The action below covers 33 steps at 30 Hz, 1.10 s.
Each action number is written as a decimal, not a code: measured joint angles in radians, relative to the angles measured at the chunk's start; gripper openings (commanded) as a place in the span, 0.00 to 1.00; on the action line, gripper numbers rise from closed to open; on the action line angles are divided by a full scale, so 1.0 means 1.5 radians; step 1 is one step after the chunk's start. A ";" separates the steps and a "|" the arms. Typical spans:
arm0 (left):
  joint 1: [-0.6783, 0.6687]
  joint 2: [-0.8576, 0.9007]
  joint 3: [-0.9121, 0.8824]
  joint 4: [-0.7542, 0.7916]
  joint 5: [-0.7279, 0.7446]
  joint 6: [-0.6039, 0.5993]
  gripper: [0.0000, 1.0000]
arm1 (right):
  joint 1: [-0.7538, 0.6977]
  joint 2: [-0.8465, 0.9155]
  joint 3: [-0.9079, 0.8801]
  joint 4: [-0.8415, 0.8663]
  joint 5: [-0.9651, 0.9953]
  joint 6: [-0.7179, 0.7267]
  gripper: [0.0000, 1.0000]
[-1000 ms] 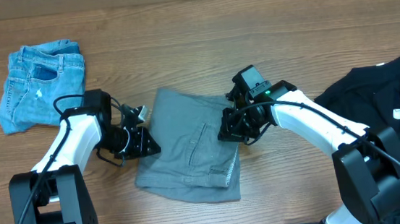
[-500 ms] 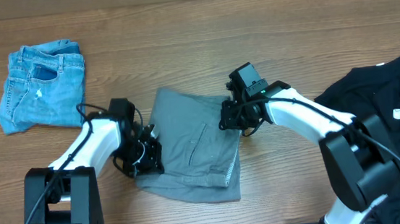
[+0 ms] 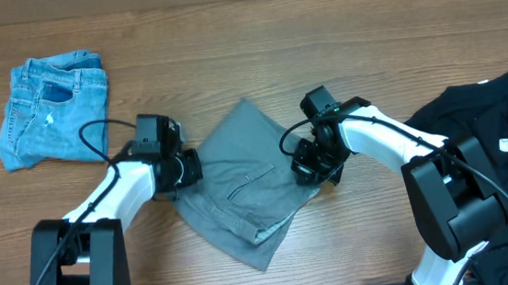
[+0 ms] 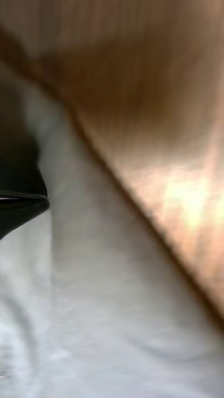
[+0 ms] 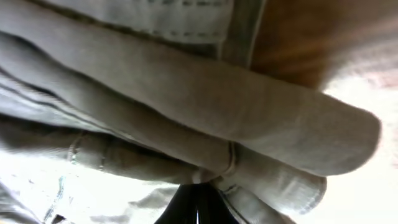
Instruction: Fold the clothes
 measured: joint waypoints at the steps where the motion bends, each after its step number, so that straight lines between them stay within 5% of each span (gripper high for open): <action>1: 0.000 0.005 0.022 -0.016 -0.016 0.002 0.09 | 0.000 0.000 0.000 -0.007 0.000 -0.001 0.05; 3: 0.003 0.012 0.068 -0.049 -0.039 0.008 0.14 | 0.000 -0.001 0.000 -0.009 0.001 -0.007 0.09; 6: 0.010 0.020 0.257 -0.248 -0.064 0.045 0.27 | 0.000 -0.021 -0.004 0.022 -0.016 -0.125 0.17; 9: 0.010 0.015 0.383 -0.448 -0.050 0.064 0.15 | 0.000 -0.072 -0.003 0.027 -0.031 -0.256 0.17; 13: 0.010 0.010 0.381 -0.517 -0.030 0.074 0.05 | 0.000 -0.112 0.002 0.089 -0.039 -0.318 0.17; 23: 0.004 0.012 0.069 -0.271 0.054 0.034 0.04 | 0.000 -0.067 0.002 0.181 -0.032 -0.288 0.18; 33: 0.001 -0.016 -0.055 0.078 0.069 0.002 0.04 | 0.000 -0.001 -0.002 0.025 0.007 -0.037 0.06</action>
